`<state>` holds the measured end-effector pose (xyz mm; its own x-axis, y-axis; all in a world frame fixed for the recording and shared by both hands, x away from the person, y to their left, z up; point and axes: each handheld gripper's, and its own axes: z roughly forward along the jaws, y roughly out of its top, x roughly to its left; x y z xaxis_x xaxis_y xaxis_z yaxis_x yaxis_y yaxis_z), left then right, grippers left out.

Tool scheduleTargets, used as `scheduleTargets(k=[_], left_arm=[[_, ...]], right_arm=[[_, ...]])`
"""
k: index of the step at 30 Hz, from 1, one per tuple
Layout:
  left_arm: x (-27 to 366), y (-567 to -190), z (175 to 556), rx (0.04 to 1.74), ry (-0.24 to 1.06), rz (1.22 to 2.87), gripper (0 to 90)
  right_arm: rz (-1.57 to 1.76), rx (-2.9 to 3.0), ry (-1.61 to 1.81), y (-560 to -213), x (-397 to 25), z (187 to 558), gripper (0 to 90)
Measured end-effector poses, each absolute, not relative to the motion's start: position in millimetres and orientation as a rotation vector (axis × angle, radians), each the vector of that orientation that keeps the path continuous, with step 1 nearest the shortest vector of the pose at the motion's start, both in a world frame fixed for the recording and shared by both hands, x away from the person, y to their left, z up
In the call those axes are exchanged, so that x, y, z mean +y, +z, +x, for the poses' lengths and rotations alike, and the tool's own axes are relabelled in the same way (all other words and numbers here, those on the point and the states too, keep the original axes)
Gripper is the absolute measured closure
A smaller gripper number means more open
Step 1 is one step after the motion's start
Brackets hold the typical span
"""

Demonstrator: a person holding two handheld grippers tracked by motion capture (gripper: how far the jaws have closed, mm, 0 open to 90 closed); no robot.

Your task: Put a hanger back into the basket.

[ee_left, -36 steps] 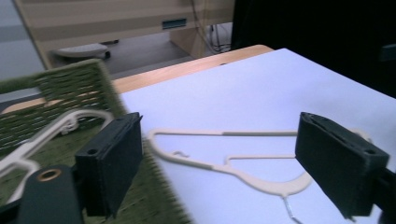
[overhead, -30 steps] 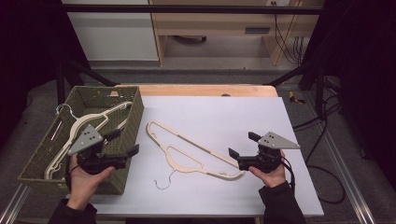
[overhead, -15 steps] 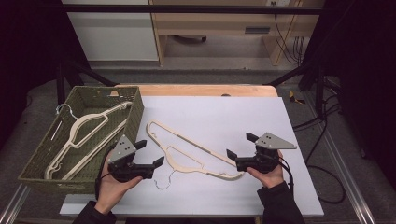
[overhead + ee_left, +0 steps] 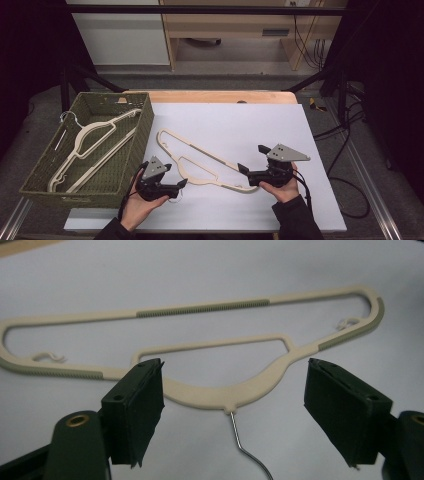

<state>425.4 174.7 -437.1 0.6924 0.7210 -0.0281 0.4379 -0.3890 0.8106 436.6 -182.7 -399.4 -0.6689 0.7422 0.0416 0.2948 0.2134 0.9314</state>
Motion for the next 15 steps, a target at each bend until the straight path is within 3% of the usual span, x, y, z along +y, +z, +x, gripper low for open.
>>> scheduleTargets(k=[7, 15], left_arm=[[172.7, -451.4, 430.7, 0.927, 0.383, 2.092, 34.2], [164.2, -467.4, 433.9, 0.941, 0.340, 2.168, 52.3]], right_arm=[[0.954, 2.097, 1.436, -402.6, -177.5, 437.6, 7.2], [0.942, 2.121, 1.421, -404.7, -169.9, 437.7, 7.2]])
